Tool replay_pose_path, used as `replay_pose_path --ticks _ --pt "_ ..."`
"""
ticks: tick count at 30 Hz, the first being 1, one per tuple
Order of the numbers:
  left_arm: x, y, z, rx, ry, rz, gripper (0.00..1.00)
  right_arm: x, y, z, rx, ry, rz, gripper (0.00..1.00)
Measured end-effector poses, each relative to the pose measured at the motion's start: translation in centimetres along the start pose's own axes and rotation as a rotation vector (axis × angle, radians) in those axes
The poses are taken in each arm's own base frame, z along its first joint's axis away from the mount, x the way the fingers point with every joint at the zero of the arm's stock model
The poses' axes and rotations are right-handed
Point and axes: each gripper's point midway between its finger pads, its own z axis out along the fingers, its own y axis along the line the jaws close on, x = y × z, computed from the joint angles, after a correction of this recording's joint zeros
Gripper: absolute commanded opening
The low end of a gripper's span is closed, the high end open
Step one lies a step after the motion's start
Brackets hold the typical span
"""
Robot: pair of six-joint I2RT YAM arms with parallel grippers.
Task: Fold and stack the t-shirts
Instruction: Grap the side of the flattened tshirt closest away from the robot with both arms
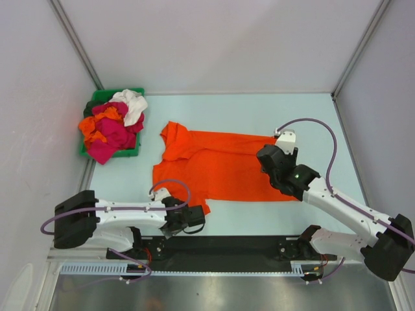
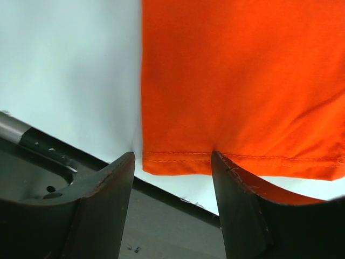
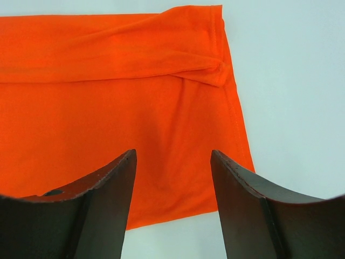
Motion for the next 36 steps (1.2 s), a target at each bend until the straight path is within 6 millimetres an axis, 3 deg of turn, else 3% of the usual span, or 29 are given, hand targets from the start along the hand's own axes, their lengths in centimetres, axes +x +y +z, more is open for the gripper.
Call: replay_pose_path --ticks 2,3,5,12,19,25,30,36 --pt "0.1 -0.3 0.0 0.01 0.006 0.002 0.56 0.0 -0.1 -0.2 -0.002 0.001 -0.001 0.63" --pt "0.2 -0.5 0.0 0.015 0.013 0.002 0.45 0.0 -0.2 -0.3 -0.002 0.0 0.0 0.63" --pt "0.2 -0.7 0.0 0.02 0.018 0.005 0.32 -0.1 -0.3 -0.5 -0.004 -0.002 0.007 0.63" --pt "0.6 -1.5 0.1 0.035 0.028 0.023 0.01 -0.3 -0.7 -1.0 -0.007 -0.006 0.019 0.63" --pt "0.5 -2.9 -0.9 0.042 0.014 0.096 0.0 0.0 -0.9 -1.0 0.0 0.002 0.028 0.63" --pt "-1.6 -9.2 -5.4 0.184 -0.076 0.178 0.0 1.4 -2.0 -0.7 0.048 0.066 0.128 0.62" --pt "-4.1 -12.0 -7.6 0.254 -0.16 0.238 0.0 4.7 -4.3 0.3 0.164 0.182 0.22 0.59" --pt "-6.5 -12.1 -6.7 0.229 -0.204 0.282 0.0 8.8 -5.3 0.7 0.264 0.328 0.266 0.59"
